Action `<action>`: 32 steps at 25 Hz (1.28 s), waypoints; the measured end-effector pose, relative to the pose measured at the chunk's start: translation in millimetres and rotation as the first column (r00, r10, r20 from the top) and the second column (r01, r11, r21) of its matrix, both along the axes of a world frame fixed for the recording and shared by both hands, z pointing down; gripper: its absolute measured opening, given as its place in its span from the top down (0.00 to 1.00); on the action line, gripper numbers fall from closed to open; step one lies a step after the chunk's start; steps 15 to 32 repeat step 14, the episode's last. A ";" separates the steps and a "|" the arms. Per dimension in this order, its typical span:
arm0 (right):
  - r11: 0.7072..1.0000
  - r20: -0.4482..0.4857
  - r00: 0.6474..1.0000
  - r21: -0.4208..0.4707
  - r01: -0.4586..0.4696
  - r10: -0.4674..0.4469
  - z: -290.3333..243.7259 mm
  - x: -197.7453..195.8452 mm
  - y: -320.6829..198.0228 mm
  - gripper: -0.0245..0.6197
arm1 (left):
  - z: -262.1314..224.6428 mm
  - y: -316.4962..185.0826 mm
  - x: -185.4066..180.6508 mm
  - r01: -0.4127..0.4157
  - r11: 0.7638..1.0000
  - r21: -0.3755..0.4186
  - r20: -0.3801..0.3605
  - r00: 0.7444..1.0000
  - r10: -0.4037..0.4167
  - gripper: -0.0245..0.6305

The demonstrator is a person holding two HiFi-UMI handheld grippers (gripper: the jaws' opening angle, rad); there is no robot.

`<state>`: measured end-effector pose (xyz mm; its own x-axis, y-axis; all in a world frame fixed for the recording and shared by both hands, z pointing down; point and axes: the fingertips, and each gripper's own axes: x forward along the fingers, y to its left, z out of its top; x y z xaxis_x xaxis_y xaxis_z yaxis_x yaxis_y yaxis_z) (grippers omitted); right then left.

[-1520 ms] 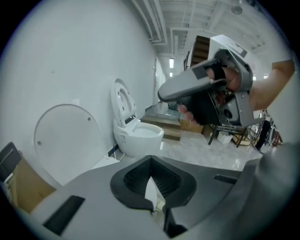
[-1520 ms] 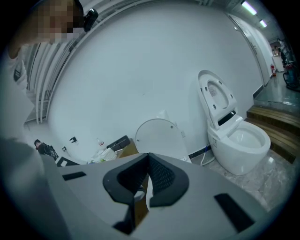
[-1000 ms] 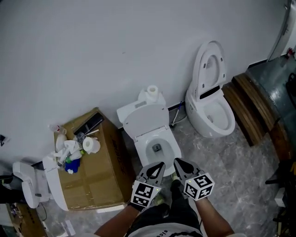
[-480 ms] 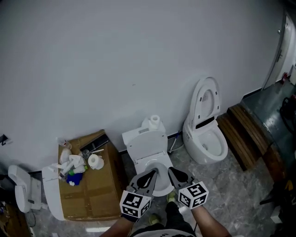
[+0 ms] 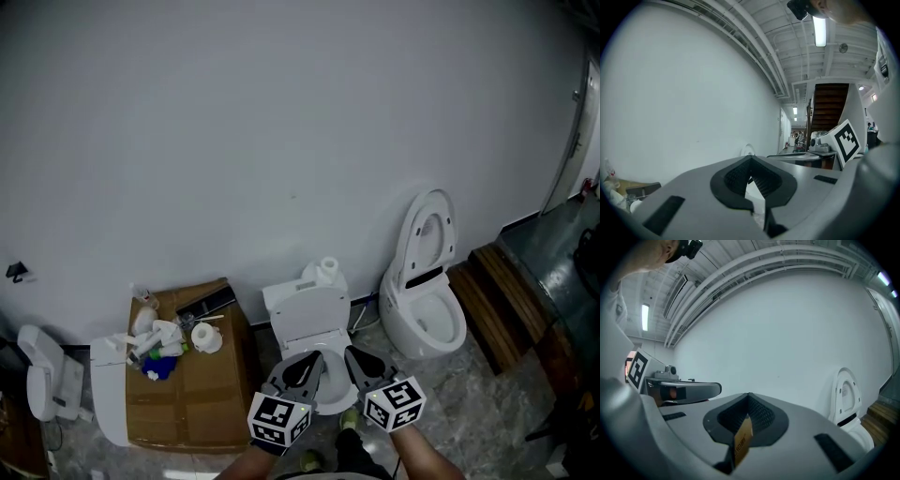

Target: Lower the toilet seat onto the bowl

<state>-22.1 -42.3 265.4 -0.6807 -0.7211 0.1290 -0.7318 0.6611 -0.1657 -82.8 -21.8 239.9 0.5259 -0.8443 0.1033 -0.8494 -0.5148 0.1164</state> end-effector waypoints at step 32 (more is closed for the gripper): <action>1.000 -0.004 1.000 0.020 0.013 -0.013 -7.9 -13.1 12.9 0.94 | -11.6 14.3 -9.6 0.024 0.999 0.035 0.000 1.000 -0.024 0.95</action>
